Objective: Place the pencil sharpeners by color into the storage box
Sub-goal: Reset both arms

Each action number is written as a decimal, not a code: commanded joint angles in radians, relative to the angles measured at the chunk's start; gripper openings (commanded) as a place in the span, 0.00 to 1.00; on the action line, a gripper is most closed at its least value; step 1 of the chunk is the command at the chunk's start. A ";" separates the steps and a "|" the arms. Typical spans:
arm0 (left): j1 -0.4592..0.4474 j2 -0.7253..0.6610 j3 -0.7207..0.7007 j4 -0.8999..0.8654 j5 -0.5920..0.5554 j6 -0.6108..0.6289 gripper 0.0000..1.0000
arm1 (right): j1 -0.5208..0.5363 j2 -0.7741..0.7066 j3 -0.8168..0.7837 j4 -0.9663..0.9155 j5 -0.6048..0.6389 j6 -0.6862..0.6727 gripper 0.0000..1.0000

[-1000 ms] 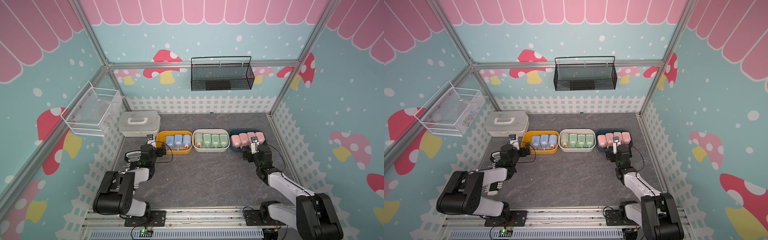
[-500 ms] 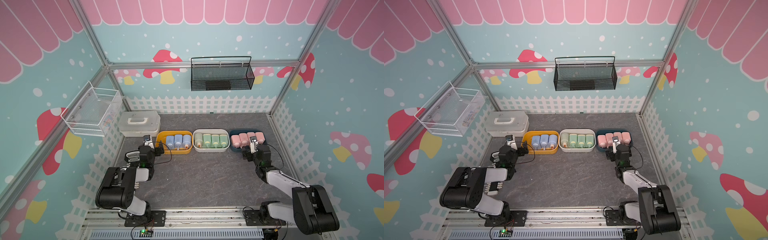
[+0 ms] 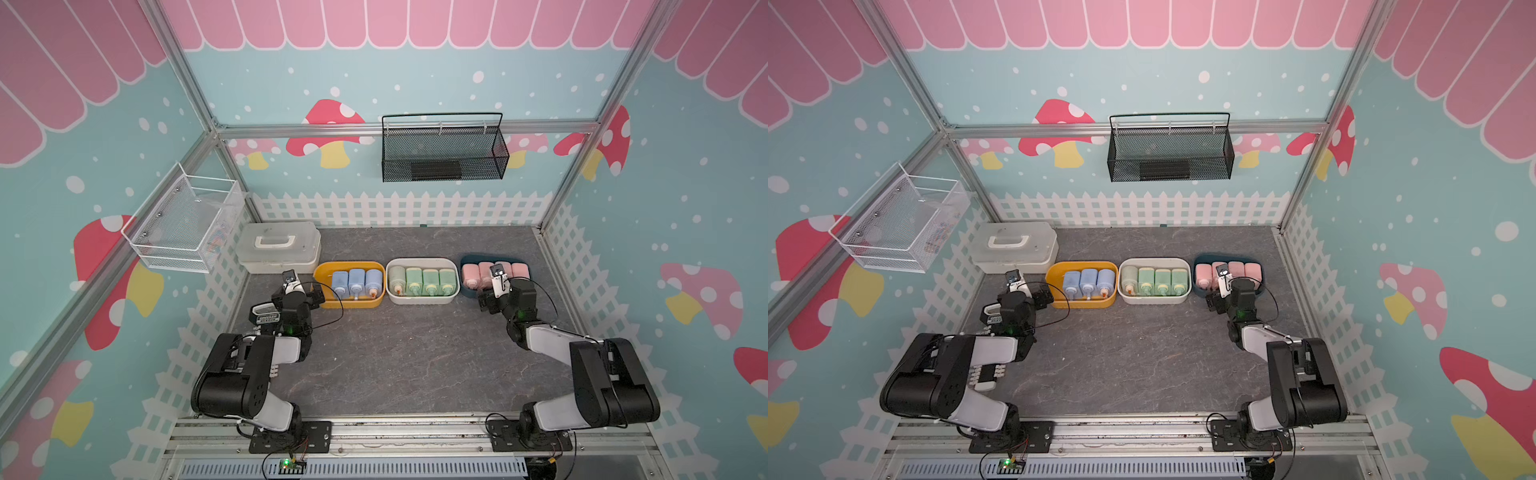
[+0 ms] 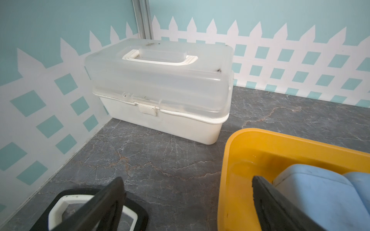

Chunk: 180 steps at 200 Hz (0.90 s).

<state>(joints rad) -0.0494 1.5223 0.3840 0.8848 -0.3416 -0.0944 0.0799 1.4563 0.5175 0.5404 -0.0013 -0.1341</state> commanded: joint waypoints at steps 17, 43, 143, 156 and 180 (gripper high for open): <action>-0.004 0.005 -0.010 0.019 -0.018 -0.007 0.99 | -0.005 -0.032 -0.080 0.133 -0.096 -0.027 0.99; -0.003 0.006 -0.010 0.019 -0.018 -0.005 0.99 | -0.011 -0.056 -0.158 0.258 -0.116 -0.028 0.99; -0.004 0.007 -0.010 0.019 -0.020 -0.006 0.99 | -0.061 0.056 -0.138 0.305 -0.100 0.034 0.99; -0.004 0.006 -0.010 0.020 -0.020 -0.005 0.99 | -0.064 0.049 -0.128 0.289 -0.075 0.053 0.99; -0.004 0.007 -0.010 0.019 -0.018 -0.006 0.99 | -0.064 0.041 -0.152 0.319 -0.065 0.054 0.99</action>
<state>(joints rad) -0.0494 1.5223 0.3840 0.8890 -0.3485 -0.0944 0.0185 1.5204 0.3767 0.9077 -0.0879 -0.1089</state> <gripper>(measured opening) 0.990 0.986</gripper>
